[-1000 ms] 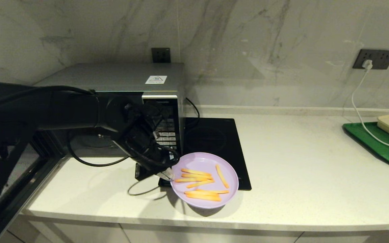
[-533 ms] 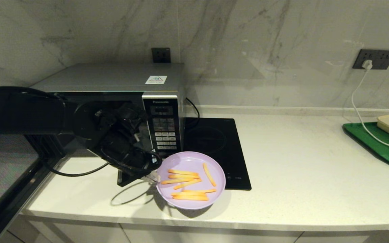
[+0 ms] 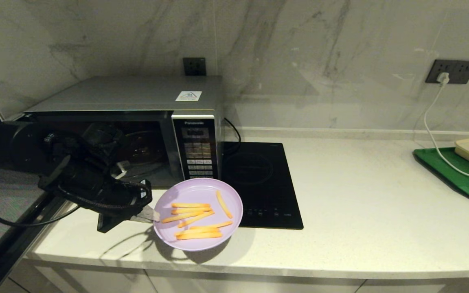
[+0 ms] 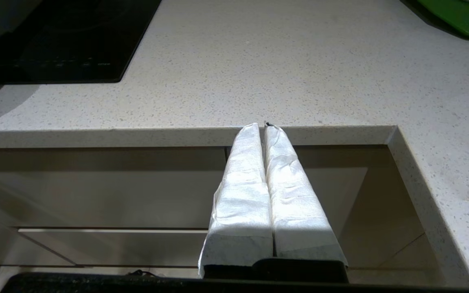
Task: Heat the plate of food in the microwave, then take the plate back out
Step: Put the plate in the microwave oven
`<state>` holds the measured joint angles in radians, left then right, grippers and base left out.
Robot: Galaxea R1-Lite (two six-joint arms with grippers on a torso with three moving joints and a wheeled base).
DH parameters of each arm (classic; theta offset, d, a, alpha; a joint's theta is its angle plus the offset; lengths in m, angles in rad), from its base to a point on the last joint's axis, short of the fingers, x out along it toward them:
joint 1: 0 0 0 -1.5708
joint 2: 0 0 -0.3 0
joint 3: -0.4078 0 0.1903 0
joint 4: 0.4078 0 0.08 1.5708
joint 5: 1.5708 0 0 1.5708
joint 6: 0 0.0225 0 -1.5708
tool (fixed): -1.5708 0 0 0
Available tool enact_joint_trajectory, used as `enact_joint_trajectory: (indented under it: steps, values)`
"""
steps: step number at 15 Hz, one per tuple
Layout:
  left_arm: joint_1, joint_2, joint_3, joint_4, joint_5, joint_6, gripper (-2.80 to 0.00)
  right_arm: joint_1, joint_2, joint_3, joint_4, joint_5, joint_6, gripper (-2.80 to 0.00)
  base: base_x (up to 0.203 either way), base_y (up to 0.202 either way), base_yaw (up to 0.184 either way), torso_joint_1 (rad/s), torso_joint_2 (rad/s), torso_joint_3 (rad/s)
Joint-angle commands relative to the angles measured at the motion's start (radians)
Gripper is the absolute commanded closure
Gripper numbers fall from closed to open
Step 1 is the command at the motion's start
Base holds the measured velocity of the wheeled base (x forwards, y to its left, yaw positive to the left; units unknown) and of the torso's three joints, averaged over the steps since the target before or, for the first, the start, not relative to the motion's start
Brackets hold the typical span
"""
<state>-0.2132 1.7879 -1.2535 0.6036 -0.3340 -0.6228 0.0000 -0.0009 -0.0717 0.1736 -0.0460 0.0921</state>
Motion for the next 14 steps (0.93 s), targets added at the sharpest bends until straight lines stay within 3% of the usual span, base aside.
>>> enact_joint_trajectory:
  steps: [1, 4, 8, 14]
  values:
    - [0.058, -0.058, 0.057, -0.006, -0.024, 0.015, 0.0, 0.0, 0.001, 0.0, 0.001, 0.0, 0.002, 0.0, 0.0, 0.0, 0.0, 0.0, 0.0, 0.0]
    - [0.15, -0.085, 0.087, -0.024, -0.053, 0.031, 0.0, 0.0, 0.001, 0.0, 0.001, 0.0, 0.002, 0.0, 0.0, 0.0, 0.0, 0.0, 0.0, 0.0]
    - [0.271, -0.1, 0.13, -0.025, -0.086, 0.113, 0.0, 0.0, 0.001, 0.0, 0.001, 0.0, 0.0, 0.0, 0.0, 0.0, 0.0, 0.0, 0.0, 0.0]
    - [0.388, -0.053, 0.127, -0.054, -0.1, 0.12, 0.0, 0.001, 0.001, 0.0, 0.001, 0.0, 0.002, 0.0, 0.0, 0.0, 0.0, 0.0, 0.0, 0.0]
